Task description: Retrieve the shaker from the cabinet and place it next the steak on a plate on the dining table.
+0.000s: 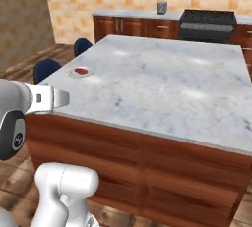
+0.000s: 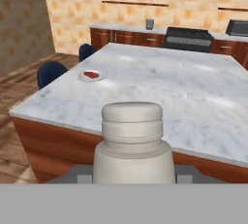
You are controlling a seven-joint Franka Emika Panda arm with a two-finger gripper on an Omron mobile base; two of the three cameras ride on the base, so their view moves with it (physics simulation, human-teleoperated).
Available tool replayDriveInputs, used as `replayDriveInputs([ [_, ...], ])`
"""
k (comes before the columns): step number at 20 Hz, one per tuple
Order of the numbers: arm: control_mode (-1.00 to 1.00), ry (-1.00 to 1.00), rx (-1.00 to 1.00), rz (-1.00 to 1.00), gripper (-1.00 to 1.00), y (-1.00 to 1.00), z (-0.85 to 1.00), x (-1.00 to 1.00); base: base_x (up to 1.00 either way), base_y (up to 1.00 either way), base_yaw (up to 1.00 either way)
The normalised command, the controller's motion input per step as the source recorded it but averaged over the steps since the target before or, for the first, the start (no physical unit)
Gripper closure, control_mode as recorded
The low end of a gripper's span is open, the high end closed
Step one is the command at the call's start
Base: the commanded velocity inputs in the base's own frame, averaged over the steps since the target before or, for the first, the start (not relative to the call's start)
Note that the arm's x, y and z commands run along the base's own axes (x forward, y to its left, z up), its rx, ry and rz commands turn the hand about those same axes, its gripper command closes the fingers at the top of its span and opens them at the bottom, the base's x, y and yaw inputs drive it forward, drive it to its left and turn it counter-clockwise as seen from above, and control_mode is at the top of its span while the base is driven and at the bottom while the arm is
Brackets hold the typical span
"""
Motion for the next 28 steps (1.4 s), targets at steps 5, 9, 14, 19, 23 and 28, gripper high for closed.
replayDriveInputs([
  [5, 1.0, 0.0, 0.0, 0.0, 1.0, 0.0, 0.0, 0.0, -0.01, 1.0, -0.35],
  [9, 1.0, 0.0, 0.0, 0.0, 1.0, 0.0, 0.0, 0.0, -0.1, 1.0, -0.42],
  [14, 1.0, 0.0, 0.0, 0.0, 1.0, 0.0, 0.0, 0.0, -0.1, 1.0, -0.42],
  [19, 1.0, 0.0, 0.0, 0.0, 1.0, 0.0, 0.0, 0.0, -0.06, 1.0, -0.38],
  [23, 1.0, 0.0, 0.0, 0.0, 1.0, 0.0, 0.0, 0.0, 0.28, 1.0, -0.37],
  [28, 1.0, 0.0, 0.0, 0.0, 1.0, 0.0, 0.0, 0.0, 0.73, 0.8, -0.43],
])
